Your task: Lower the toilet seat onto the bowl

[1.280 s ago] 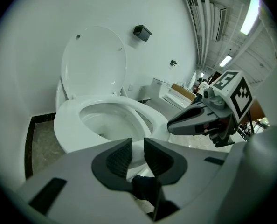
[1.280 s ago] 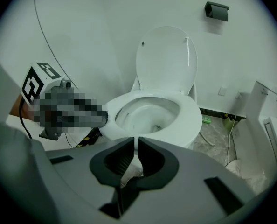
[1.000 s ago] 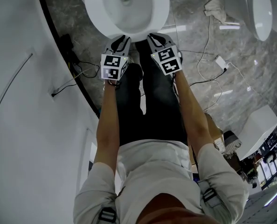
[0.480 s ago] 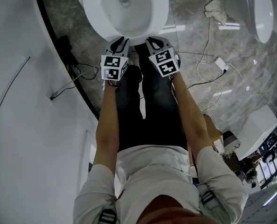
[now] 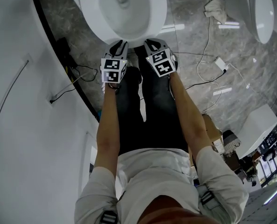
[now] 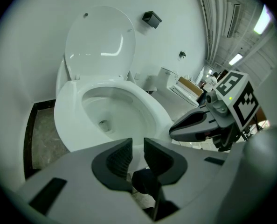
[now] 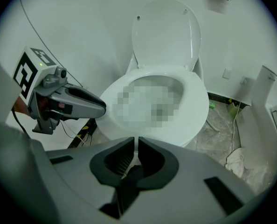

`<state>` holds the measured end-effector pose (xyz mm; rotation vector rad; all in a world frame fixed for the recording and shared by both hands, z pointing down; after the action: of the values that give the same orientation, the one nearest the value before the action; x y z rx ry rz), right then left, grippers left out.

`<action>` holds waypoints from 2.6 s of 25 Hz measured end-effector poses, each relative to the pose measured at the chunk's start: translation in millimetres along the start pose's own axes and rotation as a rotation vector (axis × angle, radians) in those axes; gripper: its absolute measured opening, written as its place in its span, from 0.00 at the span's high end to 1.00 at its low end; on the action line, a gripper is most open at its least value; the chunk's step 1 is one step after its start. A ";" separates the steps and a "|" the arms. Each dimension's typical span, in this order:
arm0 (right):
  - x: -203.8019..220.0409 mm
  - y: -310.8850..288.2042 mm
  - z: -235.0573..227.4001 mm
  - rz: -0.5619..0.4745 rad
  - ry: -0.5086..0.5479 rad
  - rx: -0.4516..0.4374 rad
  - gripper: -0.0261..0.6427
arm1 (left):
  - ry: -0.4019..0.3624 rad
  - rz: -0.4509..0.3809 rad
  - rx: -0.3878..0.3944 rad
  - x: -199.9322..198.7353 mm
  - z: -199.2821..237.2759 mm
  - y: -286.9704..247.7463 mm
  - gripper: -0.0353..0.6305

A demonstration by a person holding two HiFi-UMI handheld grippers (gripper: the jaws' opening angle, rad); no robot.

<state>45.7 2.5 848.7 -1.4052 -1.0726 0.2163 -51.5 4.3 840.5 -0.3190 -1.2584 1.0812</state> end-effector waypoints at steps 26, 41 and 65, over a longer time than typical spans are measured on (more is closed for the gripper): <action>-106.7 109.6 8.3 -0.224 0.037 0.087 0.91 | -0.025 -0.144 -0.002 -100.9 -26.5 88.5 0.91; -238.5 308.9 19.4 -0.492 0.096 0.106 0.93 | -0.181 -0.324 0.027 -281.2 -107.1 220.9 0.91; -249.0 394.7 49.7 -0.550 0.111 0.135 0.93 | -0.199 -0.446 -0.044 -305.9 -131.8 322.1 0.91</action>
<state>55.0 -45.5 382.0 -0.9467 -1.2822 -0.1837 -66.3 -30.9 378.7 0.0420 -1.4462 0.7136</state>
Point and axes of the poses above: the fingertips, and each gripper's own axes: y backward along the fingers, z to its left, x out of its underside, the point moved 1 cm from there along y, backward along the fingers
